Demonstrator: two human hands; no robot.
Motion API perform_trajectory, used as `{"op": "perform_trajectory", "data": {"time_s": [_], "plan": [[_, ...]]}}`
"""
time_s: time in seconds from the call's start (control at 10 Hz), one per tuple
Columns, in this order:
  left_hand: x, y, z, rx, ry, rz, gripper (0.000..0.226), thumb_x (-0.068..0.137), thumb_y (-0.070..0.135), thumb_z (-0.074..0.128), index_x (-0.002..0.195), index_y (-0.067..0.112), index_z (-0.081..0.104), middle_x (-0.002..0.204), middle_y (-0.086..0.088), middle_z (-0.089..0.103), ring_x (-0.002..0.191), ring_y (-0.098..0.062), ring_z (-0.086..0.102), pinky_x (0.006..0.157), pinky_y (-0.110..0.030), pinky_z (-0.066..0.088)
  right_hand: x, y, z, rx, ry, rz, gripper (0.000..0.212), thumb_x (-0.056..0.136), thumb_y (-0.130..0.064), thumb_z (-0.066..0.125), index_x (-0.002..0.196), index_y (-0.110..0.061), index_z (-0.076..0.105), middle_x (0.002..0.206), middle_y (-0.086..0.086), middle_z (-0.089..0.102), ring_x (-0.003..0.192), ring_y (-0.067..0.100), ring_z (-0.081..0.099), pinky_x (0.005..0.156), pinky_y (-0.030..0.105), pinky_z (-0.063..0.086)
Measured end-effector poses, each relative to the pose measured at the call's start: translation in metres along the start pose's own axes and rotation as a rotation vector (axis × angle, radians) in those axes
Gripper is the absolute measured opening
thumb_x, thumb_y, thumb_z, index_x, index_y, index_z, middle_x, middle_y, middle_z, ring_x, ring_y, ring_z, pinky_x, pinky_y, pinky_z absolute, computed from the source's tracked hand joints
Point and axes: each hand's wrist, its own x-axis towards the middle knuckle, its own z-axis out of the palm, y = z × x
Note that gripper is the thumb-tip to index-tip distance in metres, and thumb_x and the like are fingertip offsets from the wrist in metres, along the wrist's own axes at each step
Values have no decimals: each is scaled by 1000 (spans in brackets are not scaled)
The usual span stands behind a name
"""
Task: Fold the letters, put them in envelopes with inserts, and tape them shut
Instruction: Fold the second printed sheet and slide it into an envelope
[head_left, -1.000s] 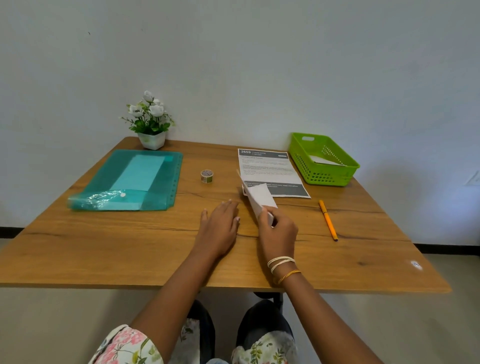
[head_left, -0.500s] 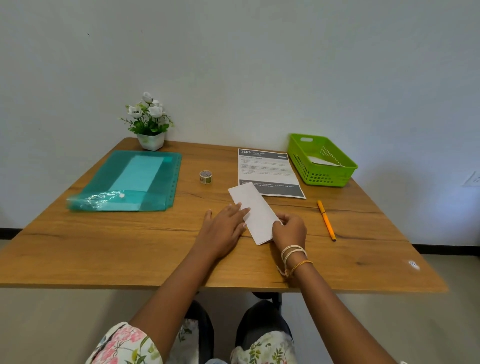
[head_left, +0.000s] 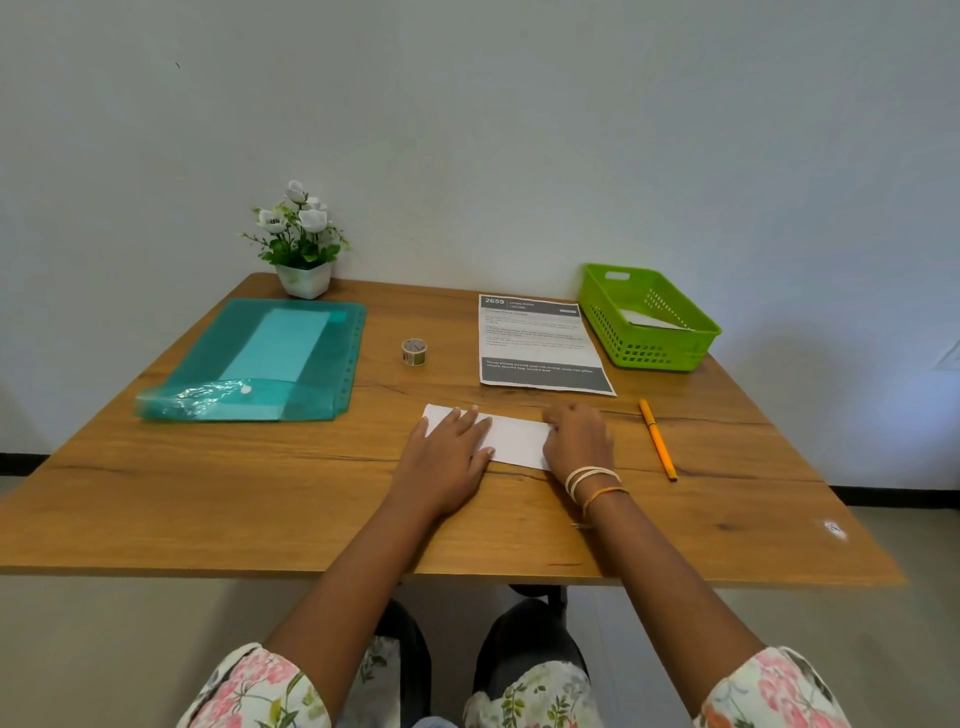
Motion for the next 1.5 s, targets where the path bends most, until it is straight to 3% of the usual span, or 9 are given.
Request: {"op": "perform_trajectory", "data": {"time_s": [0.1,0.2,0.4,0.7,1.0,1.2,1.5], "plan": [[1,0,1,41,-8,-4,51,102,42,20,152,30,17,160,7,13,148,-12,8,119,-43,6,-16,-14,8,-46,-14,-215,39,94,-22,44,131,-12,51,140,10,47,131,26,40,107,37,33],[1,0,2,53,-8,-8,52,103,41,19,153,27,16,161,8,11,148,-11,8,119,-42,6,-28,-27,19,-30,-176,-277,51,99,-30,34,146,-10,31,157,10,24,146,23,18,118,39,18],[3,-1,4,78,-10,-98,56,102,42,19,154,22,11,161,6,7,148,-11,6,120,-40,7,-27,-26,20,-75,-259,-256,54,102,-34,25,151,-14,19,160,4,13,148,19,10,119,38,12],[1,-2,6,74,18,-189,56,102,40,18,154,21,8,162,4,4,148,-15,2,120,-41,6,-23,8,16,-135,-230,-116,58,101,-39,22,152,-14,15,161,3,11,148,19,9,119,38,11],[2,-3,6,81,-4,-184,57,102,42,17,154,22,6,162,3,2,148,-15,1,120,-41,5,-25,9,15,-135,-218,-115,58,101,-41,22,152,-14,14,161,4,11,148,19,9,119,37,10],[-1,0,4,130,85,-56,59,102,42,19,154,19,5,162,2,-1,148,-15,-4,119,-41,-3,-30,6,11,-74,-140,-248,56,101,-39,24,152,-16,16,161,1,12,148,17,8,119,37,11],[1,-3,4,97,-12,-35,55,103,41,17,154,22,10,161,4,7,148,-12,4,120,-37,5,-28,6,11,-108,-227,-285,55,102,-39,24,152,-16,19,160,1,15,148,15,11,118,35,13]]}}
